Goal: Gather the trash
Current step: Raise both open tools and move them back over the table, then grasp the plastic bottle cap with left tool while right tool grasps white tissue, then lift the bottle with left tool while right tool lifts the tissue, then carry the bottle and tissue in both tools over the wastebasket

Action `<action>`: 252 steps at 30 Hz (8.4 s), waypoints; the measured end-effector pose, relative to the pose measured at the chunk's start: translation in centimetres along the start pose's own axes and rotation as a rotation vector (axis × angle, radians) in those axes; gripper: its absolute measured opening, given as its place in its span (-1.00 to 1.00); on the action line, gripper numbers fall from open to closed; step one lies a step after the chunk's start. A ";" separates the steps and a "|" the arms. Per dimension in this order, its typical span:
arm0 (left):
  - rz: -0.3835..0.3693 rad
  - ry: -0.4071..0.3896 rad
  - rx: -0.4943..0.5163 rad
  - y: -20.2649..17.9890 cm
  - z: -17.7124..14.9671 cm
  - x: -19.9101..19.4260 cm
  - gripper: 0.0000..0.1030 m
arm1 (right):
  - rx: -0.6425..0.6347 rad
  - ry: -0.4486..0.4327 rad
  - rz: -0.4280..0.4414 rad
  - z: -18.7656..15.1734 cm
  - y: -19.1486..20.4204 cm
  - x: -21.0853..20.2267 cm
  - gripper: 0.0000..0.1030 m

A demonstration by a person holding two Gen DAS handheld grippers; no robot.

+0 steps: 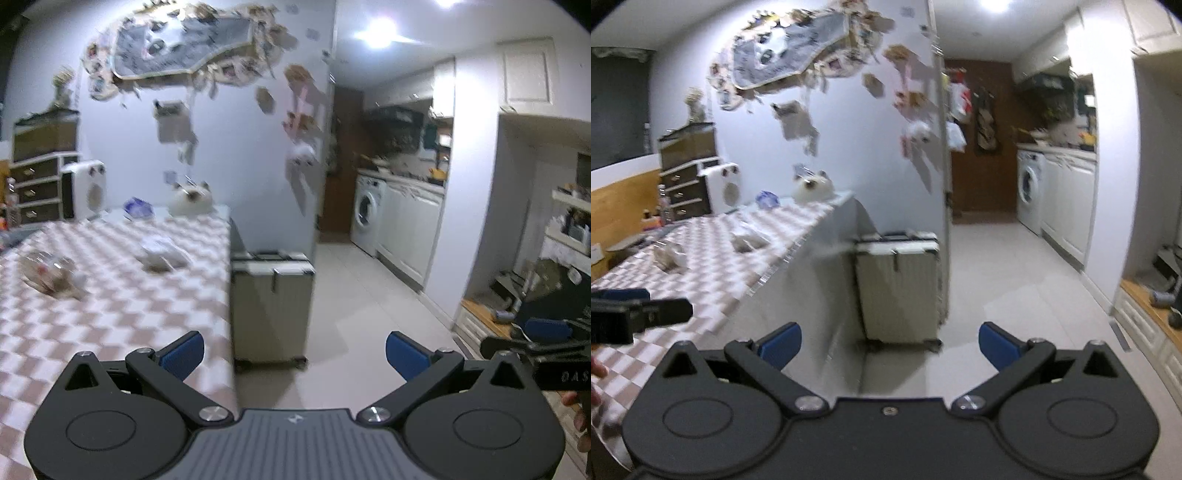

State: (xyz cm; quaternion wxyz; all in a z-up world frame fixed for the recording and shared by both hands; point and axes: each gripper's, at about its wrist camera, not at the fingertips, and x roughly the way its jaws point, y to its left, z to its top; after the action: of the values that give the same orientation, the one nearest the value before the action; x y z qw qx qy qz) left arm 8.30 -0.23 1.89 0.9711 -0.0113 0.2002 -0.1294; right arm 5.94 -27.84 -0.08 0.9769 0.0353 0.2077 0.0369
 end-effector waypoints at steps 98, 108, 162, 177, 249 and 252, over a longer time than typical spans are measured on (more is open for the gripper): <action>0.211 -0.091 -0.837 37.3 0.3 13.9 0.85 | -0.129 0.227 0.600 9.7 34.1 41.2 -0.71; 0.253 -0.022 -0.690 37.8 1.7 16.6 0.72 | -0.184 0.251 0.794 8.0 36.9 36.0 -0.72; 0.156 0.423 -0.073 25.9 -1.3 4.7 0.46 | -0.414 0.223 0.633 -1.2 27.4 15.3 0.10; 0.206 0.483 -0.004 25.9 -1.0 5.6 0.47 | -0.335 0.280 0.622 -1.3 27.9 17.0 -0.49; -0.093 0.535 -0.120 -6.1 -10.8 17.6 0.19 | 0.070 0.198 0.125 -6.0 -5.9 9.3 -0.65; -0.095 0.599 -0.158 -7.0 -13.7 20.9 0.19 | 0.113 0.245 0.099 -8.4 -7.6 11.0 -0.65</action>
State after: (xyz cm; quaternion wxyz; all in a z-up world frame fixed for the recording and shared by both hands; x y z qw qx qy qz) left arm 19.70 -11.96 -18.24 0.8580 -0.0574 0.4860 -0.1563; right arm 12.94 -33.99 -12.85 0.9376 0.0955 0.3253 0.0773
